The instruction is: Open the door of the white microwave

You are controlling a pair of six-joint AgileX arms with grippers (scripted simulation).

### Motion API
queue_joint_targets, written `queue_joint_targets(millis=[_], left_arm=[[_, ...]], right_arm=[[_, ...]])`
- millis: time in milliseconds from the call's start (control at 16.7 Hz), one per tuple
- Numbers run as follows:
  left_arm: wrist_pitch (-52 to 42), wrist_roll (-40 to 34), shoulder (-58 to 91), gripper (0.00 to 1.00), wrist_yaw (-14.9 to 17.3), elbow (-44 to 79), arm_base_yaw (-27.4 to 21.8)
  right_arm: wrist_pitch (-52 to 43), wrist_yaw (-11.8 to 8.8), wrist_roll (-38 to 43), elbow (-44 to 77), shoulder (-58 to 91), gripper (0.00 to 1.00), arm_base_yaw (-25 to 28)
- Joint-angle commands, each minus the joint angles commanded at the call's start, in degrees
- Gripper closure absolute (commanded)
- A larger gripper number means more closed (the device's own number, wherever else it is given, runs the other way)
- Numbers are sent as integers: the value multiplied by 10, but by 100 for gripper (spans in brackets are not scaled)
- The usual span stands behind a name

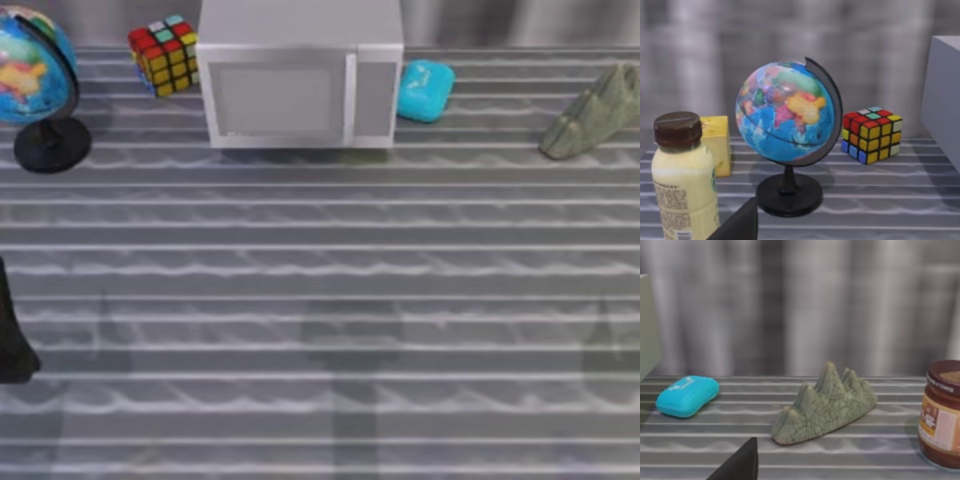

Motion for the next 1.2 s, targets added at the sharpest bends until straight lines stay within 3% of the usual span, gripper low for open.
queue_joint_targets(millis=[240, 480, 1200], left_arm=[[-5, -7, 17, 0, -4, 17, -8], [-41, -43, 125, 0, -27, 120, -51], [-274, -220, 828, 0, -164, 699, -267]], right_arm=[[0, 0, 0, 0, 0, 0, 0], [0, 0, 0, 0, 0, 0, 0], [0, 0, 0, 0, 0, 0, 0]])
